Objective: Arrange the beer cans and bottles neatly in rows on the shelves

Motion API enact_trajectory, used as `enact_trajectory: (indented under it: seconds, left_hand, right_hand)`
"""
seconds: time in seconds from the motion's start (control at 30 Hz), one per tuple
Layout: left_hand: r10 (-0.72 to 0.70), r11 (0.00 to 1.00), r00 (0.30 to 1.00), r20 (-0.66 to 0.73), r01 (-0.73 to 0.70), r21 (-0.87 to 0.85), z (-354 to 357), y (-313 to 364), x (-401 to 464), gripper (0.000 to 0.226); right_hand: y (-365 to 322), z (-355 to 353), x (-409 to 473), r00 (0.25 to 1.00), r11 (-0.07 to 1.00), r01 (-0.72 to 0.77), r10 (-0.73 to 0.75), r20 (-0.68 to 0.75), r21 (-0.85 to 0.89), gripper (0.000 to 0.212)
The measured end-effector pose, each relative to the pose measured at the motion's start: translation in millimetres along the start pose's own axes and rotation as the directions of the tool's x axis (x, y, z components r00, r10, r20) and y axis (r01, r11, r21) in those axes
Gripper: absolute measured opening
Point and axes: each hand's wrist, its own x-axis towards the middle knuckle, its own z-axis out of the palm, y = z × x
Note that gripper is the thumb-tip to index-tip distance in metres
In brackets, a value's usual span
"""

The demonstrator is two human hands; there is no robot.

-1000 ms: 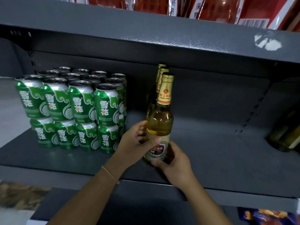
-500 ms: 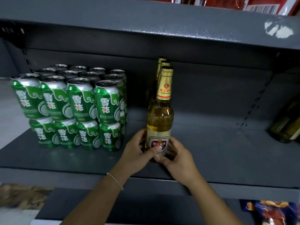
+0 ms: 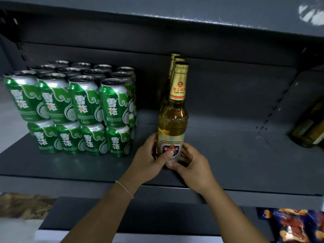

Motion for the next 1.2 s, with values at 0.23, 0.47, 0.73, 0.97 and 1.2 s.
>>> enact_trajectory:
  seconds: [0.23, 0.47, 0.73, 0.97, 1.2]
  left_hand:
    - [0.000, 1.000, 1.000, 0.015, 0.000, 0.023, 0.0, 0.8, -1.1, 0.048]
    - [-0.009, 0.999, 1.000, 0.009, 0.009, 0.036, -0.5, 5.3, -3.5, 0.050]
    - [0.411, 0.885, 0.833, -0.370, -0.266, 0.382, 13.5, 55.2, -32.0, 0.029]
    - [0.569, 0.819, 0.795, -0.212, -0.522, 0.239, 61.8, 112.4, -13.4, 0.019]
    - [0.540, 0.836, 0.841, -0.031, -0.533, 0.132, 153.4, 137.9, 29.5, 0.024]
  right_hand:
    - [-3.9, -0.5, -1.7, 1.000, 1.000, 0.001, 0.000, 0.017, -0.020, 0.068]
    - [-7.0, -1.2, -2.9, 1.000, 1.000, 0.000, 0.000, 0.026, 0.006, 0.070]
    - [-18.4, -21.2, -4.4, 0.998, 0.999, -0.052, 0.052, 0.023, -0.006, 0.083]
    - [-19.6, -96.4, -21.1, 0.963, 0.999, 0.033, -0.032, -0.266, -0.002, 0.041]
    - [-8.0, -208.0, -35.7, 0.875, 0.993, 0.030, -0.082, -0.477, -0.117, 0.033]
